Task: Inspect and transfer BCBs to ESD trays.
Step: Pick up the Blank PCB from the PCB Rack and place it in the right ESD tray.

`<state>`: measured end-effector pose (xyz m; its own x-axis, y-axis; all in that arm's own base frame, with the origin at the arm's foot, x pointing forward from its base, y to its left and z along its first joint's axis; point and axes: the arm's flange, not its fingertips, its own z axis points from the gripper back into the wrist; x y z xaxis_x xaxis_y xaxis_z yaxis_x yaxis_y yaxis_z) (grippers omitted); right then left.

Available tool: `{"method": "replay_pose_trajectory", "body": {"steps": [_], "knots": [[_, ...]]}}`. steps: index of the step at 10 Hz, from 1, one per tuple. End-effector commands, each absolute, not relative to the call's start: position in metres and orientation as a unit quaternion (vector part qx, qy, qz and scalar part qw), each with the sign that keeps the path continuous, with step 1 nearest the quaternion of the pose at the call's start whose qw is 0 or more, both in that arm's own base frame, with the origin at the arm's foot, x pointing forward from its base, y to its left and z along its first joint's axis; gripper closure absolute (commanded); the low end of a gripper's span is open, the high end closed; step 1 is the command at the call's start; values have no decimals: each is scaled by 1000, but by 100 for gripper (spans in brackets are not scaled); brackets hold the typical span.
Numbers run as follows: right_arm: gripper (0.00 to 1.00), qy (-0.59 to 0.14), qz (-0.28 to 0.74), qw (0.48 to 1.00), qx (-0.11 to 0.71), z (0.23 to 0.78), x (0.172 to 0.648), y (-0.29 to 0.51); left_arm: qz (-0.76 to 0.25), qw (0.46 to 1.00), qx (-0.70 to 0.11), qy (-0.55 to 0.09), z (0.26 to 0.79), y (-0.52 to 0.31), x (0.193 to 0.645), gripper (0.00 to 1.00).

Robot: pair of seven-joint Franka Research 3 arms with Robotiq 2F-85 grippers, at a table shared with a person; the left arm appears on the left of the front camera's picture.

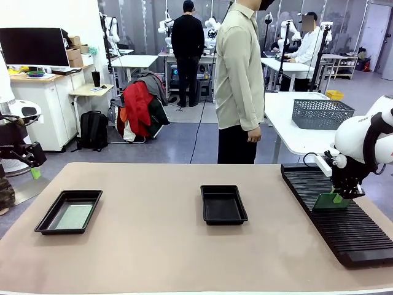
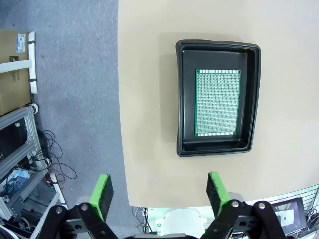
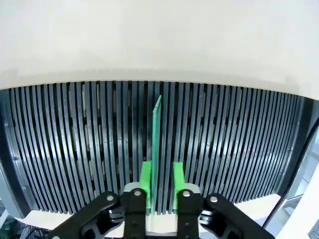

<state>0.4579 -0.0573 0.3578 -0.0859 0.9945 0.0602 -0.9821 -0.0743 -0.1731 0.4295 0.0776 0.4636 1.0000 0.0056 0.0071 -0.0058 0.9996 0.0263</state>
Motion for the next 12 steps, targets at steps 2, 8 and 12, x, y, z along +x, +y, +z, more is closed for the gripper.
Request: {"method": "replay_pose_trajectory", "body": {"steps": [2, 8, 12], "knots": [[96, -92, 736, 670, -19, 354, 454, -63, 0, 1000, 13, -4, 462, 79, 429, 0], [100, -94, 734, 672, -28, 371, 450, -65, 0, 1000, 13, -4, 462, 79, 429, 0], [100, -96, 730, 675, -39, 468, 429, -78, 0, 1000, 13, -4, 462, 79, 429, 0]]}}
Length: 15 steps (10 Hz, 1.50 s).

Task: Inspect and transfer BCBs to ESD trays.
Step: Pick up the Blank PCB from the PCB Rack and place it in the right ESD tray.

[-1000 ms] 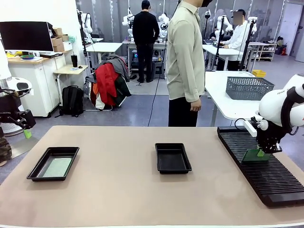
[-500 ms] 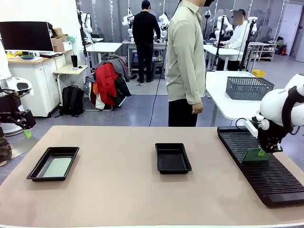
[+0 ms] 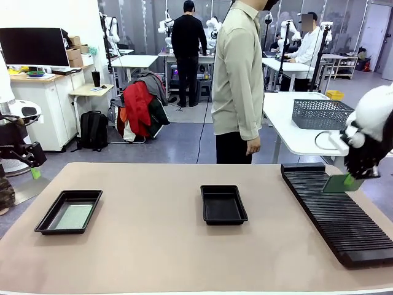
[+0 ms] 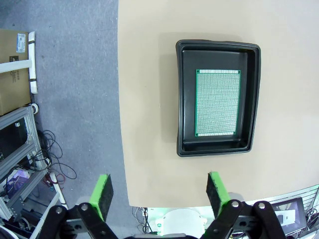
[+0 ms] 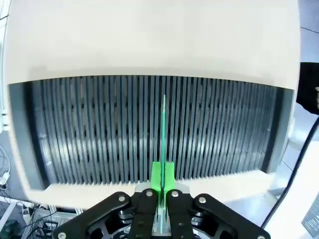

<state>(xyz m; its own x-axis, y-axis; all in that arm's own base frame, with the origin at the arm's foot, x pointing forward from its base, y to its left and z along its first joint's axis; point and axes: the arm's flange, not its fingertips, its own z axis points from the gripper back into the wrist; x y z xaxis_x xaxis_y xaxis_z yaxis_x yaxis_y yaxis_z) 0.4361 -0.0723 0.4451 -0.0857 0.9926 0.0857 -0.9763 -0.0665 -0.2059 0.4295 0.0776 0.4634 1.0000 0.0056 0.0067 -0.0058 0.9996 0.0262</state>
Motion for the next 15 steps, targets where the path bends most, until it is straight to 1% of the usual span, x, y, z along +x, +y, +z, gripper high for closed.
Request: {"method": "replay_pose_trajectory", "body": {"steps": [1, 5, 8, 11, 15], "knots": [[100, -92, 730, 676, -41, 497, 421, -82, 0, 1000, 13, -4, 462, 79, 429, 0], [100, -79, 746, 660, -37, 601, 396, -88, 0, 1000, 13, -4, 462, 79, 429, 0], [100, -71, 743, 664, -35, 657, 389, -90, 0, 1000, 13, -4, 462, 79, 429, 0], [100, -73, 742, 666, -35, 678, 389, -89, 0, 1000, 13, -4, 462, 79, 429, 0], [100, -83, 745, 661, -40, 675, 383, -93, 0, 1000, 13, -4, 462, 79, 429, 0]]}}
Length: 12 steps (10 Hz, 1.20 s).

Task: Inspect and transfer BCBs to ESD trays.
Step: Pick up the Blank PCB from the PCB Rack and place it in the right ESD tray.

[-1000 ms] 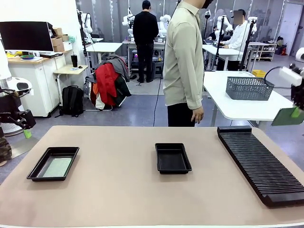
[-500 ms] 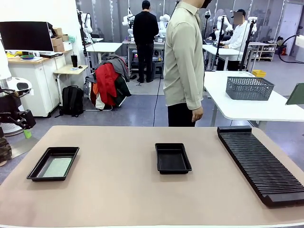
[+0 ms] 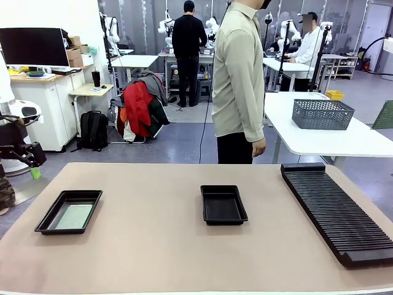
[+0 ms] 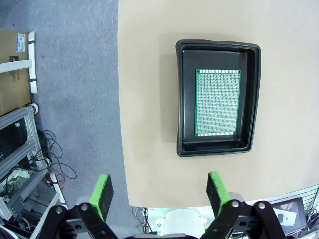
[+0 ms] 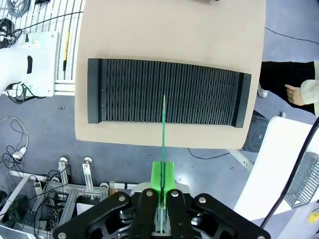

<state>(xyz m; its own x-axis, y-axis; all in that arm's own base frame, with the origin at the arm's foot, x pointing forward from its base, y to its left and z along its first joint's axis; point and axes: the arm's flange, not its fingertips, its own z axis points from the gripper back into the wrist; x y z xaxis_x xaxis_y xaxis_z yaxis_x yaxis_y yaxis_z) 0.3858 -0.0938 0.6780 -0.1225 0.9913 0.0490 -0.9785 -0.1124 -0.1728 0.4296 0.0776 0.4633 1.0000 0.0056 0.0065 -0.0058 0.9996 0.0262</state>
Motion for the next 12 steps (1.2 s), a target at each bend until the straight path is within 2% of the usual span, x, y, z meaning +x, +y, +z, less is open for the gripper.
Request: {"method": "replay_pose_trajectory", "body": {"steps": [1, 7, 8, 12], "knots": [[100, -83, 745, 661, -40, 675, 383, -93, 0, 1000, 13, -4, 462, 79, 429, 0], [98, -81, 745, 661, -39, 678, 386, -94, 0, 1000, 13, -4, 462, 79, 429, 0], [98, -132, 719, 682, 1, 677, 395, -89, 0, 1000, 13, -4, 462, 79, 429, 0], [98, -205, 507, 831, 105, 659, 407, -57, 0, 1000, 13, -4, 462, 79, 429, 0]]}}
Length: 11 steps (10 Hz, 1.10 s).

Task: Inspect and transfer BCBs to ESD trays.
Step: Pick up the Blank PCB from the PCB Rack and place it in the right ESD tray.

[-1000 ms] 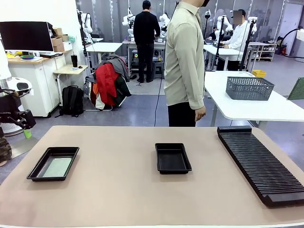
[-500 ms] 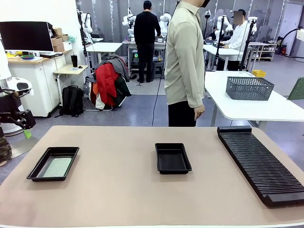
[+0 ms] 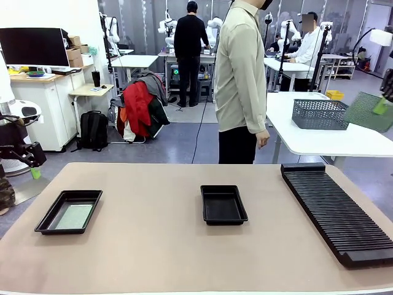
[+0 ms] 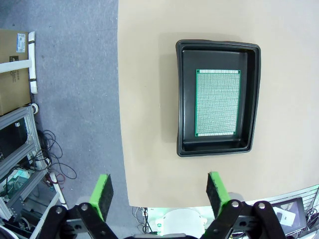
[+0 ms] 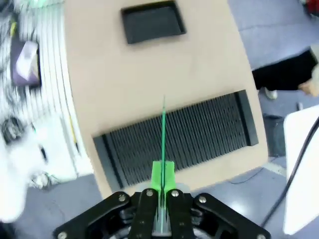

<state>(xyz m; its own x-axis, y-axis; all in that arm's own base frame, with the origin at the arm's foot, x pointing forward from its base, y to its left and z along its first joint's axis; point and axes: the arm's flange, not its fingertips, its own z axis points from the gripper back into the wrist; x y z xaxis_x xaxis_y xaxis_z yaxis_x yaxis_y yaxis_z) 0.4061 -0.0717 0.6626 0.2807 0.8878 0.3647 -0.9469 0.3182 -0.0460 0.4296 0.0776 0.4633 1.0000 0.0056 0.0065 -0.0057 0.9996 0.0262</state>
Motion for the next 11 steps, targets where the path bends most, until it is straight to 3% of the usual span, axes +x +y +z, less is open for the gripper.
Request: {"method": "replay_pose_trajectory", "body": {"steps": [1, 5, 11], "knots": [[98, -206, 450, 857, 140, 650, 409, -43, 0, 1000, 13, -4, 462, 79, 429, 0], [98, -175, 251, 913, 271, 590, 425, 30, 0, 1000, 13, -4, 462, 79, 429, 0], [98, -120, 64, 911, 390, 454, 445, 145, 0, 1000, 13, -4, 462, 79, 429, 0]]}}
